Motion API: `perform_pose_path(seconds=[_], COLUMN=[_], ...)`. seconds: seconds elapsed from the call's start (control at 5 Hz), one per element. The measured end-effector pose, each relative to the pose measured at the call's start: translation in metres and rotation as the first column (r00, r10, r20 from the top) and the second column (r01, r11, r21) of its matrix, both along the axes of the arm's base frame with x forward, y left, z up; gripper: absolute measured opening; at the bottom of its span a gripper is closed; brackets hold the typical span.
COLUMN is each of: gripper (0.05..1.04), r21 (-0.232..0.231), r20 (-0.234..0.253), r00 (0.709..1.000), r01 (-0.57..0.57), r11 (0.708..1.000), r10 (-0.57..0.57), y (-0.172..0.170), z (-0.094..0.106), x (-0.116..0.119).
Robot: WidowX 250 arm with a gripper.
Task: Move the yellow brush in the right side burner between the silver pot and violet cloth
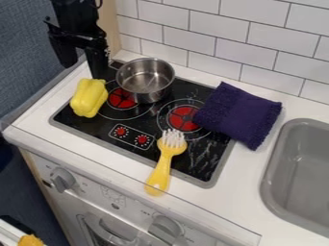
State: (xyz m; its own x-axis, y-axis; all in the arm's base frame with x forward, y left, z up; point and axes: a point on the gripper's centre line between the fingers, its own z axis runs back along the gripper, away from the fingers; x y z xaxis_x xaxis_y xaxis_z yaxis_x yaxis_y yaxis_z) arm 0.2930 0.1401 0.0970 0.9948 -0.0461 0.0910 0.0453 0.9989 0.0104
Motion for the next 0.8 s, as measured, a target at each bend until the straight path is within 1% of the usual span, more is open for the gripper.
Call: perform_pose_path(seconds=[0.2, 0.4, 0.6, 0.8], gripper=[1.000, 1.000, 1.000, 1.000], r21=[-0.019, -0.052, -0.045, -0.040], r20=[-0.028, -0.046, -0.027, -0.048], r00=[1.000, 0.998, 0.993, 0.993], r01=[-0.005, 0.044, 0.112, 0.104], r11=[1.000, 0.998, 0.993, 0.994], r10=[0.005, -0.047, -0.113, -0.106], y=[-0.002, -0.038, -0.076, -0.115], z=[-0.010, -0.013, -0.005, -0.015], x=[-0.003, -0.014, -0.027, -0.044])
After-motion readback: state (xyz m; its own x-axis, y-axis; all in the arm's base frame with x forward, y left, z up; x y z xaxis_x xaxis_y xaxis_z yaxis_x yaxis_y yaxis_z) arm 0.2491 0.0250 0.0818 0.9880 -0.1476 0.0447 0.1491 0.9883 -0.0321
